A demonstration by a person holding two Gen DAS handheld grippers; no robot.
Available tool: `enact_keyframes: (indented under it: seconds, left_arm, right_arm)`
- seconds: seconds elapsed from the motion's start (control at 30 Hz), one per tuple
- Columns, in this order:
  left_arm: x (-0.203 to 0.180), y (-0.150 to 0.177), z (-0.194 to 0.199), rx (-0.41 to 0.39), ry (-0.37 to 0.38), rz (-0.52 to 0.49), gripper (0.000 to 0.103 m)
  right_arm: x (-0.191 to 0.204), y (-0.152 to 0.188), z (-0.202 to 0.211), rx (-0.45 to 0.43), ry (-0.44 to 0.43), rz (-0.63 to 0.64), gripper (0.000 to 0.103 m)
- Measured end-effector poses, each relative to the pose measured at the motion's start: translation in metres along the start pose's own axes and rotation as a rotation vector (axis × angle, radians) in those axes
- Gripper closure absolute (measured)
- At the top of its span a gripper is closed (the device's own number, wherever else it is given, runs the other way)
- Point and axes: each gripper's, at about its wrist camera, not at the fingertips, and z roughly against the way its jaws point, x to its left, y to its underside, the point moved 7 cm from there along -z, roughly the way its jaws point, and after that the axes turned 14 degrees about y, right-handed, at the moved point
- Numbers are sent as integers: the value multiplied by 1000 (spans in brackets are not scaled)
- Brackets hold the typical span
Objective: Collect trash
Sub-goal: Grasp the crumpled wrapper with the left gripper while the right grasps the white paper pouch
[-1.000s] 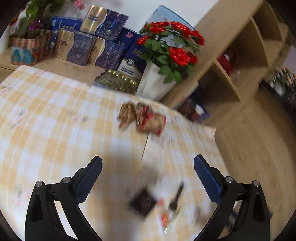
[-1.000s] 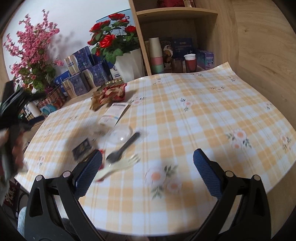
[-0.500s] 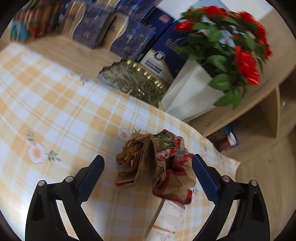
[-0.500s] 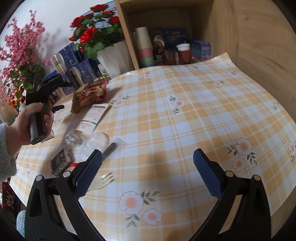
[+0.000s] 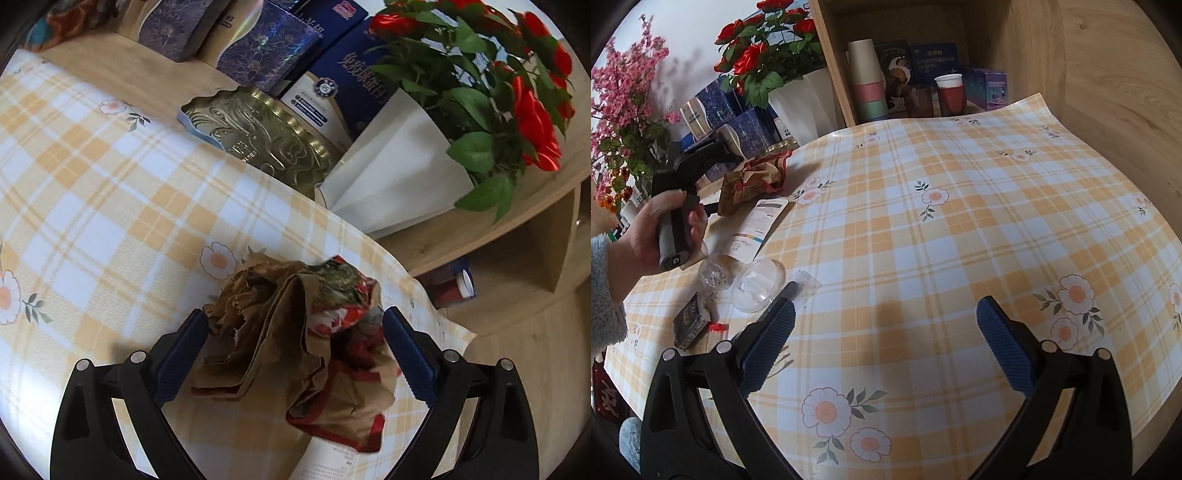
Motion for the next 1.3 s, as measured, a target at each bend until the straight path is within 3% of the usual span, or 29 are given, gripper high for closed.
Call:
enact_keyframes:
  seconds: [0.17,0.2,0.23,0.27,0.3,0.33,0.6,0.8,0.93,1.1,1.3]
  left_arm:
    - [2,5,-8,16,-19,-35,11]
    - [-1,8,-6,17,-23,-84,33]
    - [-2,9,-6,27,-22,-102,67]
    - [-1,11,-4,52,6,-105,68]
    - [0,11,1,46,24,-94,88]
    - [1,9,8,43,35,-87,92]
    - [-7,-17,96,-16,121,-164,96]
    - [9,-14,174,-69,139,-166,96]
    - [40,-13,229,-142,152,-101,96]
    - [78,-15,273,-197,109,-61,96]
    - [112,-14,319,-246,80,-41,96]
  right_arm:
    - [4,-4,-3,10,-4,8,6]
    - [5,-5,-5,20,-8,3,6]
    - [6,-6,-6,29,-13,-2,6]
    - [8,-7,-7,40,-23,-7,6]
    - [11,-9,-9,56,-36,-12,6]
    - [13,-11,-10,64,-43,-12,6]
    - [76,-46,-30,147,-158,55,6]
    - [167,-70,-59,206,-198,190,6]
    - [224,-73,-85,260,-218,250,6]
    - [285,-57,-93,259,-222,514,6]
    - [321,-32,-87,221,-227,835,6]
